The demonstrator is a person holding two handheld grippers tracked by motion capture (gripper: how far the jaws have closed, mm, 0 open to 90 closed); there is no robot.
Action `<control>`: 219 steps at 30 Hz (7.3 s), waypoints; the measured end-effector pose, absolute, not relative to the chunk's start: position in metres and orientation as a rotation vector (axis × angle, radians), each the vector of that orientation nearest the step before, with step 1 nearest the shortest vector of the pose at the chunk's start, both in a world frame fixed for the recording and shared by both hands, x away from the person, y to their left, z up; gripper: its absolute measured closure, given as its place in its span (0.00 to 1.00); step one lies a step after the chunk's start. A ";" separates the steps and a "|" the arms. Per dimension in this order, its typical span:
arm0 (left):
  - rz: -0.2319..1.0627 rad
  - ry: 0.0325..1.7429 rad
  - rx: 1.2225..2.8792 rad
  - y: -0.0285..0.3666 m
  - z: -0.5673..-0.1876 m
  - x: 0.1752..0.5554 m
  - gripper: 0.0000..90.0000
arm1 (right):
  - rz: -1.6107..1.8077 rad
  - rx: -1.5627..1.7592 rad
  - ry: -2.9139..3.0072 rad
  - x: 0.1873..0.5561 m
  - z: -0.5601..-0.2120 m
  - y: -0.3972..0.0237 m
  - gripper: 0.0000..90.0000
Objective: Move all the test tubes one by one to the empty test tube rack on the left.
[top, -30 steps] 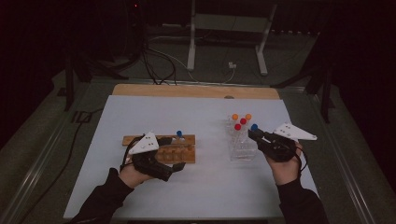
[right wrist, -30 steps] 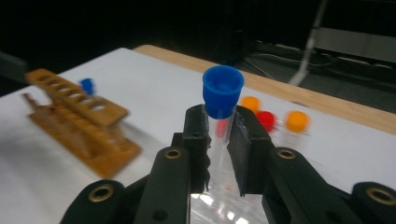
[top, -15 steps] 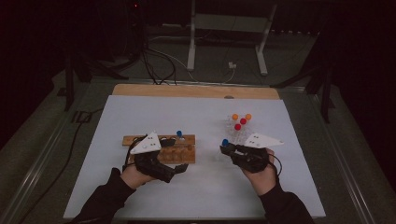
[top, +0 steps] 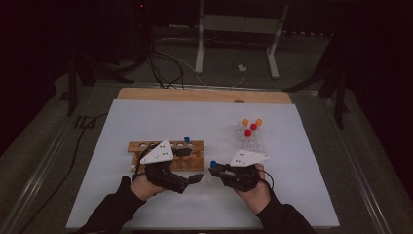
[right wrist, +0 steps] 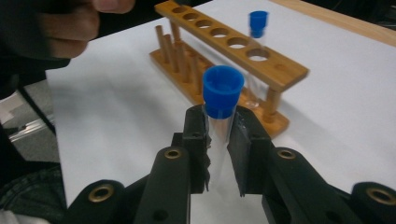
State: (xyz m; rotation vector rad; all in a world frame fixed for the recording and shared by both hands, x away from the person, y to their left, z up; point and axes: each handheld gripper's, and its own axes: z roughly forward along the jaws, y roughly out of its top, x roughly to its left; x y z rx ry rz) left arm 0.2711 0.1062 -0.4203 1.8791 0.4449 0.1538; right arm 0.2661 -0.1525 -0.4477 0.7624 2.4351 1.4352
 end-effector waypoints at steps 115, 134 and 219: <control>0.510 0.665 1.832 0.148 -0.429 0.337 0.86 | 1.527 0.865 2.271 0.265 -0.431 -0.183 0.00; 0.477 0.699 1.892 0.140 -0.456 0.338 0.86 | 1.532 0.868 2.272 0.265 -0.430 -0.186 0.00; 0.255 0.568 1.914 0.144 -0.432 0.306 0.02 | 1.156 1.181 2.095 0.350 -0.453 -0.236 0.83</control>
